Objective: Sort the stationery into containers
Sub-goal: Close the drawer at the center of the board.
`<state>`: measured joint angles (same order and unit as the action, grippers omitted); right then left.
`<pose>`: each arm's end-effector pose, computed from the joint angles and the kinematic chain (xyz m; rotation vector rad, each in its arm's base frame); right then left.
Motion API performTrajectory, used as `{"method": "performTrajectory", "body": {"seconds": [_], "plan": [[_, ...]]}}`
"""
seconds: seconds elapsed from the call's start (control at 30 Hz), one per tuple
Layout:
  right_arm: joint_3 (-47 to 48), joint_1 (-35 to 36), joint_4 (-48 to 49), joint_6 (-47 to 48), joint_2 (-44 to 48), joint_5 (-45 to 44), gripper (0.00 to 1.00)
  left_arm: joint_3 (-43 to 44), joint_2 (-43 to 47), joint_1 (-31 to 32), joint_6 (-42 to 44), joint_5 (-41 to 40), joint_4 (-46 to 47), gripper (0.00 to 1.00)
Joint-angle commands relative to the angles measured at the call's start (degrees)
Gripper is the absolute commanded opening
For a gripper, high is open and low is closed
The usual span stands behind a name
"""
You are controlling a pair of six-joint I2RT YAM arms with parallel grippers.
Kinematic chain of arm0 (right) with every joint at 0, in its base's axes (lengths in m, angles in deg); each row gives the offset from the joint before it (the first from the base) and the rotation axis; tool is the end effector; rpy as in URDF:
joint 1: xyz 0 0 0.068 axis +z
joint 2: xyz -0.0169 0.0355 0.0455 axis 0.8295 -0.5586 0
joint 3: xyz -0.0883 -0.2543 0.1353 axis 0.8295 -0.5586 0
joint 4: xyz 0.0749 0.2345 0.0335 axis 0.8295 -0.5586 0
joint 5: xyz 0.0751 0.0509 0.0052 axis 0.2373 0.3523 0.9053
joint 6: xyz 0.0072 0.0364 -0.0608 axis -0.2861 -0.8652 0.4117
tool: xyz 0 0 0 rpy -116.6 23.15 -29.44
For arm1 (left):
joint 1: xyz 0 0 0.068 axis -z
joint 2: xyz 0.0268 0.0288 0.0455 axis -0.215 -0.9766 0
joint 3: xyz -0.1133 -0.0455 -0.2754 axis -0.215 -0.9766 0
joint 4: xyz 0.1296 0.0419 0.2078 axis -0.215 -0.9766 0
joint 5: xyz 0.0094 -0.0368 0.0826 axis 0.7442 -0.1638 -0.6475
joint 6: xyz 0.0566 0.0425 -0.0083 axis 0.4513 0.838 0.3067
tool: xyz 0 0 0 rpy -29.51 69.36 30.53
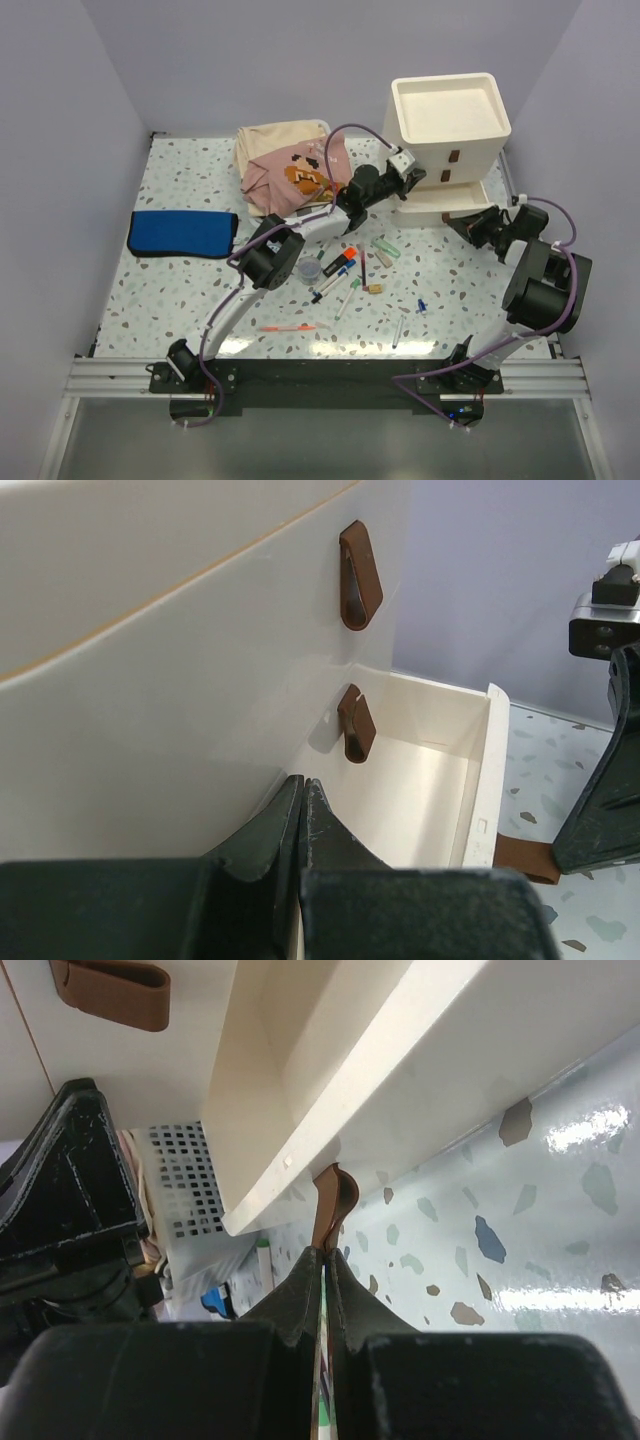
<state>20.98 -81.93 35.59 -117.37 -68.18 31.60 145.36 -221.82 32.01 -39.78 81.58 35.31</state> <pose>0.3117 -0.1045 0.1860 0.8943 1.9948 1.0802 0.4444 -0.4573 0.2051 0.7319 1.2937 -0.8682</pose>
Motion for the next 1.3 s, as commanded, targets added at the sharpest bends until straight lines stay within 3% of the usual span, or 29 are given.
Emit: {"method": "performTrajectory", "body": {"seconds": [0.0,0.43,0.47,0.5,0.53,0.57,0.6,0.63,0.7,0.83,0.93,1.07,1.23,1.27], "plan": [[-0.2,0.0,-2.6,1.8,2.0,3.6,0.00,3.1,-0.5,-2.1,2.5,-3.8,4.3,0.00],[-0.4,0.1,-6.7,4.8,3.7,3.2,0.00,1.5,0.6,-2.2,4.8,-2.6,5.6,0.00],[-0.1,0.1,-8.1,5.5,3.9,2.8,0.02,1.5,0.6,-2.3,4.9,-3.2,5.9,0.03],[0.5,0.1,-8.9,6.0,3.9,2.5,0.07,1.4,0.9,-2.3,5.3,-3.2,6.0,0.12],[0.9,0.1,-9.6,6.5,3.9,2.4,0.18,0.9,1.1,-2.4,5.6,-2.9,6.0,0.17],[1.5,0.1,-11.4,7.8,4.0,2.1,0.24,0.1,1.7,-2.4,5.4,-2.1,6.1,0.24],[2.9,0.1,-12.2,8.5,4.0,2.1,0.28,-1.2,3.7,-2.7,5.3,-1.1,6.3,0.39],[3.6,0.0,-13.1,9.3,4.4,2.1,0.33,-5.5,5.3,-2.9,5.1,0.1,7.0,0.45],[5.9,0.0,-16.1,12.1,5.1,2.1,0.36,-11.2,11.6,-3.1,5.0,3.2,9.0,0.50],[10.1,0.0,-26.6,19.6,7.1,1.2,0.37,-32.8,26.7,-3.1,5.7,7.1,12.3,0.57],[12.3,-0.1,-35.6,27.7,8.8,2.8,0.43,-44.9,39.1,-3.0,6.1,9.3,12.2,0.64],[13.2,0.0,-46.8,39.0,10.7,1.6,0.46,-53.8,51.5,-3.0,7.2,10.3,3.6,0.71],[16.7,2.3,-54.8,51.4,12.9,-0.4,0.50,-58.3,65.9,-3.0,10.6,1.4,-10.9,0.81],[16.9,4.4,-55.1,53.3,14.1,-1.4,0.51,-58.4,67.6,-3.1,11.4,-3.3,-15.8,0.83]]}}
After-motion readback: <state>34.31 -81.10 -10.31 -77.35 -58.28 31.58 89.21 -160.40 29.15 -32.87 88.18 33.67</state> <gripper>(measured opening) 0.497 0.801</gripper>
